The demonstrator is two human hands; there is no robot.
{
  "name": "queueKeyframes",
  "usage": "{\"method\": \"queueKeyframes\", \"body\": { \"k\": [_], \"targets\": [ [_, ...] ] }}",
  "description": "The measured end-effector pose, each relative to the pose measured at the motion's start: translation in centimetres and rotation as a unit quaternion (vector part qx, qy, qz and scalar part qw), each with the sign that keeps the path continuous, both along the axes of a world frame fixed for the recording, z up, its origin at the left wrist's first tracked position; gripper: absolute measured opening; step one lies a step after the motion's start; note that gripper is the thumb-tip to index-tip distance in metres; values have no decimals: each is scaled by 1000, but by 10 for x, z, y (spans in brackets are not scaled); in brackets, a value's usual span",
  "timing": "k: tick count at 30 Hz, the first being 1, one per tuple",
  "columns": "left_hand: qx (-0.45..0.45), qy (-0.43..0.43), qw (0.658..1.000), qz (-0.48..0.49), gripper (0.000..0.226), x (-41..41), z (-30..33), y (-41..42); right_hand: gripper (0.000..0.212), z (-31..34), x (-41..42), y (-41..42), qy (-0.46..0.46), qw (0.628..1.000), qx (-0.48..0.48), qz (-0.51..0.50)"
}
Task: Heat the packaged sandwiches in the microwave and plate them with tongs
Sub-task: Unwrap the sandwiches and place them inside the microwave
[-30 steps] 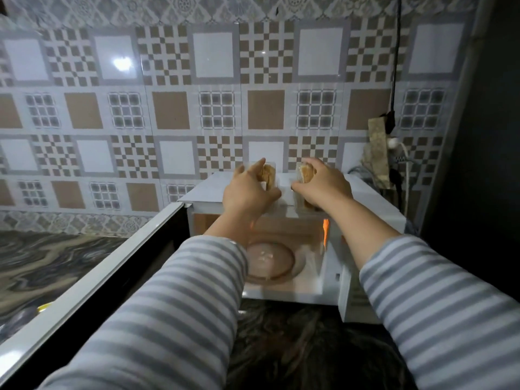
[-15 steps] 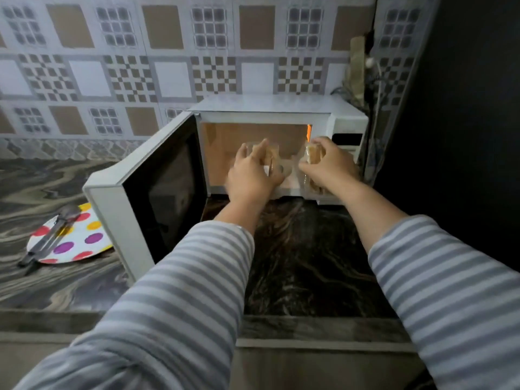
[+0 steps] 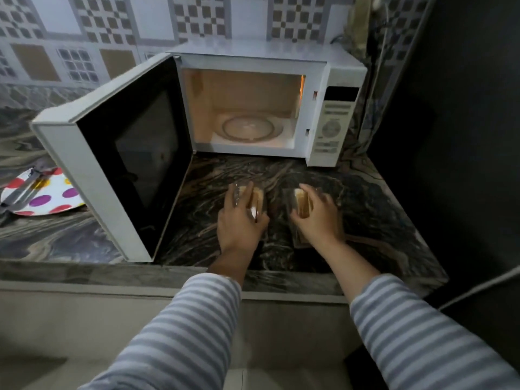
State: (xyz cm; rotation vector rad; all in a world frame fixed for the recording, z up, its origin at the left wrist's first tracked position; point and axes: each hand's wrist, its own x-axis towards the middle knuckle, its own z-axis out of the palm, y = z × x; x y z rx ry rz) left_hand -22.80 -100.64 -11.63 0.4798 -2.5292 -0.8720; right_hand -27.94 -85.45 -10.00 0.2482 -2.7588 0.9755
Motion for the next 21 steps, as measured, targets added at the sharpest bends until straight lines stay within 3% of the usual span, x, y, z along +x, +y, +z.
{"method": "queueKeyframes", "body": {
  "k": [10,16,19,21],
  "targets": [
    [-4,40,999,-3,74,-46,-19,14,61,-19,-55,20,0,999,-14,-43],
    [-12,34,999,-10,74,-58,-21,13,67,-15,-73,25,-42,998,49,-16],
    [7,35,999,-32,65,-50,-16,6,62,-13,-63,19,89,986,142,0],
    [20,56,996,-71,61,-41,-16,-8,45,-14,-50,9,206,970,112,64]
  ]
}}
